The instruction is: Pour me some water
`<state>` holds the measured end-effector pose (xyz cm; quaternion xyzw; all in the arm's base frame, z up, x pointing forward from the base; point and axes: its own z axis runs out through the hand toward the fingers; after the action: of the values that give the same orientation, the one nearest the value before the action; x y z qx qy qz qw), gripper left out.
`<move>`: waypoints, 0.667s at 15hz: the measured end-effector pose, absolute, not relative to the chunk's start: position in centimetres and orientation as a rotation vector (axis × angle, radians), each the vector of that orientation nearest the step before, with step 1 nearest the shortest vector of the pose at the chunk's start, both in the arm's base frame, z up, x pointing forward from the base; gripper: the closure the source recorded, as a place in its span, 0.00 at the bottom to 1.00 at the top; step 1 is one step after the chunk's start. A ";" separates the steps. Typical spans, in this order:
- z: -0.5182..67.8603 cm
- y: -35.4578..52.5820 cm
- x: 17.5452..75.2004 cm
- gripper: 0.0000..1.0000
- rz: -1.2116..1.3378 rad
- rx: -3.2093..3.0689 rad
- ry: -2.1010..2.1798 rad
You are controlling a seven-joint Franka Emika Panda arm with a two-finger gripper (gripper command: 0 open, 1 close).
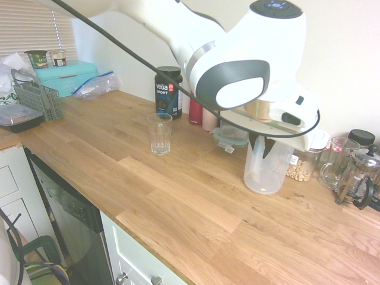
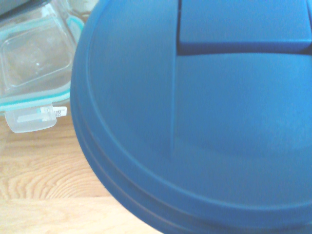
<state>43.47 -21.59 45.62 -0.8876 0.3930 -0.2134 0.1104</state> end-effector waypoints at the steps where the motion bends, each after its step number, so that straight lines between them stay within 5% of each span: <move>1: 45.5 -21.1 43.2 1.00 -0.622 -2.612 1.145; 6: 47.2 -19.9 41.8 1.00 -0.637 -2.635 1.124; 7: 47.0 -20.0 41.7 0.00 -0.632 -2.642 1.134; 10: 46.5 -20.1 41.4 0.00 -0.604 -2.658 1.155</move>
<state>41.41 -20.13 46.50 -0.8942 0.3885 -0.2033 0.0904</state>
